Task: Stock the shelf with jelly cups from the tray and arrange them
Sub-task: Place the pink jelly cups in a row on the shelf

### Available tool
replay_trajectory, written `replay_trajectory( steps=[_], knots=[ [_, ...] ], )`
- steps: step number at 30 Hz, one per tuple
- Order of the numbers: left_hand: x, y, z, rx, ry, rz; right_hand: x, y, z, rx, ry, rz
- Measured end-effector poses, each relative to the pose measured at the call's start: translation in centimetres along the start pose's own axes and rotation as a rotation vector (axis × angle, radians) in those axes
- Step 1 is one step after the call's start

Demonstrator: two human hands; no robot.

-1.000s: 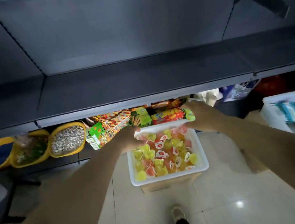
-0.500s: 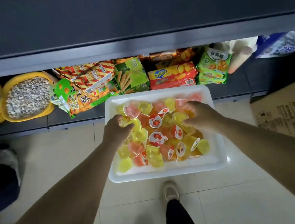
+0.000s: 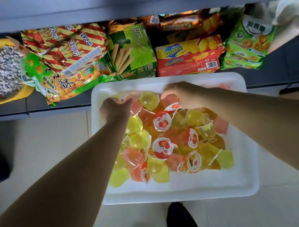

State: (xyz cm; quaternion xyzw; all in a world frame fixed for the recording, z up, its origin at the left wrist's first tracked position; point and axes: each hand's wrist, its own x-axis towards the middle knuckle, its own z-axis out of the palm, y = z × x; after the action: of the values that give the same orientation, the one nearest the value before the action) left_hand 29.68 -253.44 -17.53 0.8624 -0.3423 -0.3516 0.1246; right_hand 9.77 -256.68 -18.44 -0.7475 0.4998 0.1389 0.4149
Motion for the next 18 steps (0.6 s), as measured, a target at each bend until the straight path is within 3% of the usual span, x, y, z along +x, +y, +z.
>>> replay_trajectory(
  steps=[7,14,18],
  knots=[
    [0.7,0.7,1.1,0.078,0.111,0.019,0.6,1.1,-0.6,-0.186,-0.088,-0.179],
    [1.6,-0.4,0.9,0.063,0.021,0.181,1.9,2.5,0.2,-0.358,-0.101,-0.325],
    [2.0,-1.3,0.5,0.118,-0.041,0.29,3.0,4.2,1.4,-0.502,0.003,-0.517]
  ],
)
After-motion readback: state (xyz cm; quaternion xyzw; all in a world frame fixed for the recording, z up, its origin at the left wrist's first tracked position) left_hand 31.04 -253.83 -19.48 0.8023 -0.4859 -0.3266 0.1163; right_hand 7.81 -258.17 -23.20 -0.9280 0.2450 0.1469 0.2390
